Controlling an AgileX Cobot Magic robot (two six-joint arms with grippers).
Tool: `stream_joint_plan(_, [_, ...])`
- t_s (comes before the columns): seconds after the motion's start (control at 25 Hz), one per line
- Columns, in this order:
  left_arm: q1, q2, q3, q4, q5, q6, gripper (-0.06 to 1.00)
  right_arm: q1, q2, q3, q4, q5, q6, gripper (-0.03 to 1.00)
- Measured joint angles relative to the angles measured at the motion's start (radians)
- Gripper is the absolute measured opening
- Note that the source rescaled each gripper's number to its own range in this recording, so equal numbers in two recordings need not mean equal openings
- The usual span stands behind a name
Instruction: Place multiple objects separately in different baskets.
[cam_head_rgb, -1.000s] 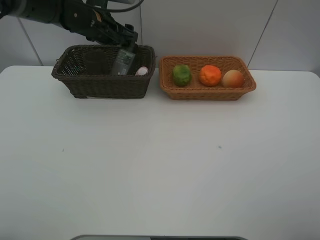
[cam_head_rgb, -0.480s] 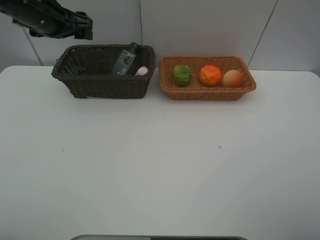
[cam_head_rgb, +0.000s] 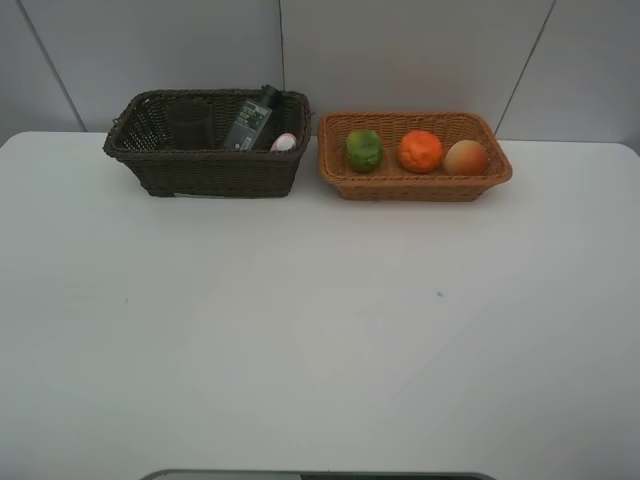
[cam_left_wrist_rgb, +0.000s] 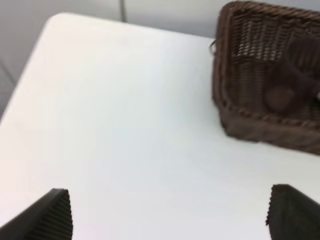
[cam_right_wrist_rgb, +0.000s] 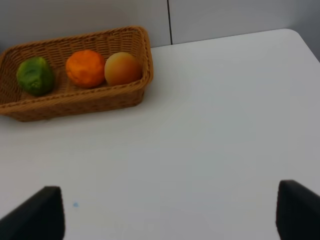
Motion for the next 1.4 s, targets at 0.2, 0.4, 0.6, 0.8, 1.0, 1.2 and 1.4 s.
stream_joint_plan(0.2, [0.001,-0.271,0.048,-0.051,0.236,0.05,1.0,0.0,0.0,0.0,0.0,0.0,0.0,0.9])
stream_joint_plan(0.4, [-0.061,-0.478,0.051,-0.169,0.417,0.114,1.0,0.0,0.0,0.0,0.0,0.0,0.0,0.9])
stream_joint_plan(0.6, [-0.12,-0.647,0.086,-0.189,0.549,0.195,1.0,0.0,0.0,0.0,0.0,0.0,0.0,0.9])
stream_joint_plan(0.8, [-0.122,-0.773,0.204,-0.187,0.555,0.196,1.0,0.0,0.0,0.0,0.0,0.0,0.0,0.9])
stream_joint_plan(1.0, [-0.122,-0.832,0.235,-0.169,0.524,0.212,1.0,0.0,0.0,0.0,0.0,0.0,0.0,0.9])
stream_joint_plan(1.2, [-0.122,-0.834,0.259,-0.153,0.481,0.212,1.0,0.0,0.0,0.0,0.0,0.0,0.0,0.9])
stream_joint_plan(1.4, [-0.122,-0.834,0.259,-0.153,0.479,0.212,1.0,0.0,0.0,0.0,0.0,0.0,0.0,0.9])
